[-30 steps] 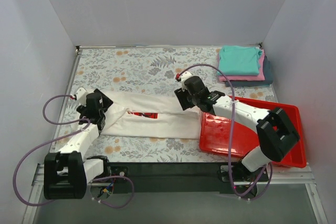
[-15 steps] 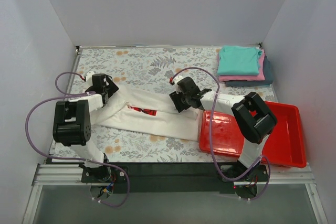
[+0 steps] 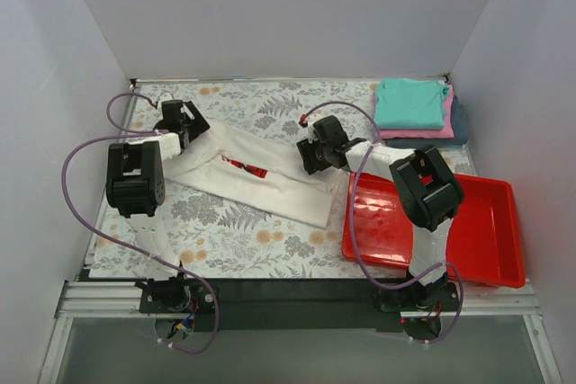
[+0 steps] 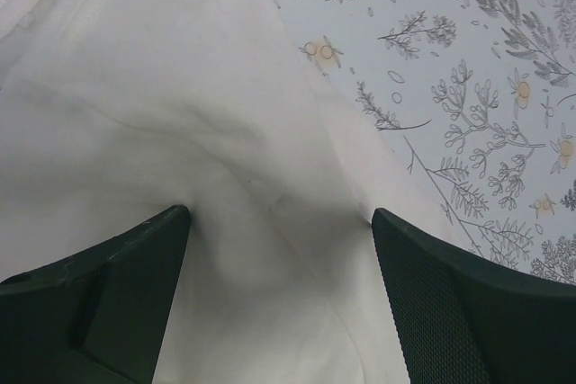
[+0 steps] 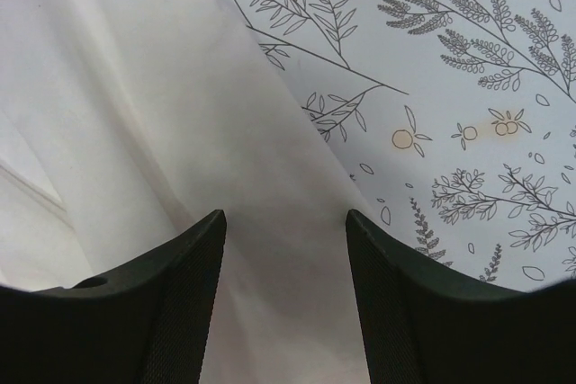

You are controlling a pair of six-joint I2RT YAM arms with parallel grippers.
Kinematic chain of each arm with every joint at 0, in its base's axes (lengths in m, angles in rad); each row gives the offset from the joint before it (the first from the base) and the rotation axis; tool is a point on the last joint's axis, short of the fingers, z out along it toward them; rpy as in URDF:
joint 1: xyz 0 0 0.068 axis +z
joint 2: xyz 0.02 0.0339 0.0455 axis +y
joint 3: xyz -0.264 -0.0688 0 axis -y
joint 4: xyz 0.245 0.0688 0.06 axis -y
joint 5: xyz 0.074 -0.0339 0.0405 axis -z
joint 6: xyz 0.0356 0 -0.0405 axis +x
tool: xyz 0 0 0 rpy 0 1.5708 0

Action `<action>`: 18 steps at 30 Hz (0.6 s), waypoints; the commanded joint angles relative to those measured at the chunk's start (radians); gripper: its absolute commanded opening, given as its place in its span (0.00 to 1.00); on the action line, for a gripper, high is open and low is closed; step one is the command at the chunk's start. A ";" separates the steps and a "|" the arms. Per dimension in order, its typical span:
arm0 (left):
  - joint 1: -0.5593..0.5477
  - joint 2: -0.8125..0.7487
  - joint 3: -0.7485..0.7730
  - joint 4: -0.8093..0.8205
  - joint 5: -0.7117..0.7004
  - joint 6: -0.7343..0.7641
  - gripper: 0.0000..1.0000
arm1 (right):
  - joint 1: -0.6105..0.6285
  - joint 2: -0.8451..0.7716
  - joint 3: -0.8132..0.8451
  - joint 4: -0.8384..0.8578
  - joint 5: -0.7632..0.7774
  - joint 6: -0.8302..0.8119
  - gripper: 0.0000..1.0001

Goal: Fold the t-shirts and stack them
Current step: Fold the tshirt

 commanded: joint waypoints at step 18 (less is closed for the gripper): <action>-0.007 -0.280 -0.139 -0.104 -0.032 0.139 0.70 | 0.095 -0.294 -0.140 0.090 -0.137 -0.009 0.50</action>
